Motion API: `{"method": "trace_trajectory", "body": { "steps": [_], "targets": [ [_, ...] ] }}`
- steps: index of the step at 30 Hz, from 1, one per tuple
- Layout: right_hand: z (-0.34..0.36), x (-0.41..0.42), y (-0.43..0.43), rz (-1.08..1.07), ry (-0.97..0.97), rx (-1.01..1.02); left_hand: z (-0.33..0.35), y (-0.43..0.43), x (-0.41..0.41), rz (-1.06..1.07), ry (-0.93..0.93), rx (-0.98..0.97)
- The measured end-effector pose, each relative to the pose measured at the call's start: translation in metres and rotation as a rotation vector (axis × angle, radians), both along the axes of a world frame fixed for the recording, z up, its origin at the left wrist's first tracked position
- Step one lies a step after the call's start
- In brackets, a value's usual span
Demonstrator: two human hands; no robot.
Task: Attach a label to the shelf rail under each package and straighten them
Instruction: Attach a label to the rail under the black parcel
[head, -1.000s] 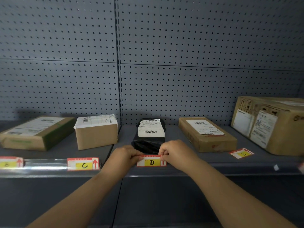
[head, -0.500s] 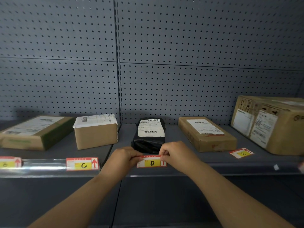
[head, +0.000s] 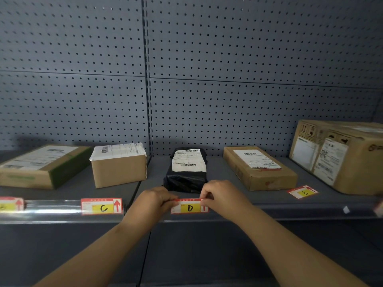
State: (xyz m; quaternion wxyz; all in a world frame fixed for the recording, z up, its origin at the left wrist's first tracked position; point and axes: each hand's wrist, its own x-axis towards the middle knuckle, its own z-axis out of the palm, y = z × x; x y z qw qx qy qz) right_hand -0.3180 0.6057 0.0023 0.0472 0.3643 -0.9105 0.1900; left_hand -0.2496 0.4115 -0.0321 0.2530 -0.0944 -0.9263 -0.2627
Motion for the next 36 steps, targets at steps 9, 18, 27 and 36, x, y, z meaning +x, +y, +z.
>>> {"method": "trace_trajectory", "body": {
  "steps": [9, 18, 27, 36],
  "targets": [
    [-0.0039, -0.0014, 0.0014, -0.011, 0.019, -0.009, 0.0017, 0.0018, 0.0000, 0.032, 0.003, -0.015],
    [-0.0039, -0.0018, 0.0005, -0.043, -0.031, -0.012, 0.0036, 0.0023, -0.0031, 0.044, -0.072, 0.015],
    [-0.0031, -0.0001, -0.0012, -0.053, -0.033, 0.002, 0.0058, 0.0009, -0.0045, 0.059, -0.102, 0.031],
    [-0.0035, 0.0013, -0.0037, -0.081, -0.045, -0.009, 0.0066, -0.0008, -0.0042, 0.058, -0.110, 0.032]
  ]
}}
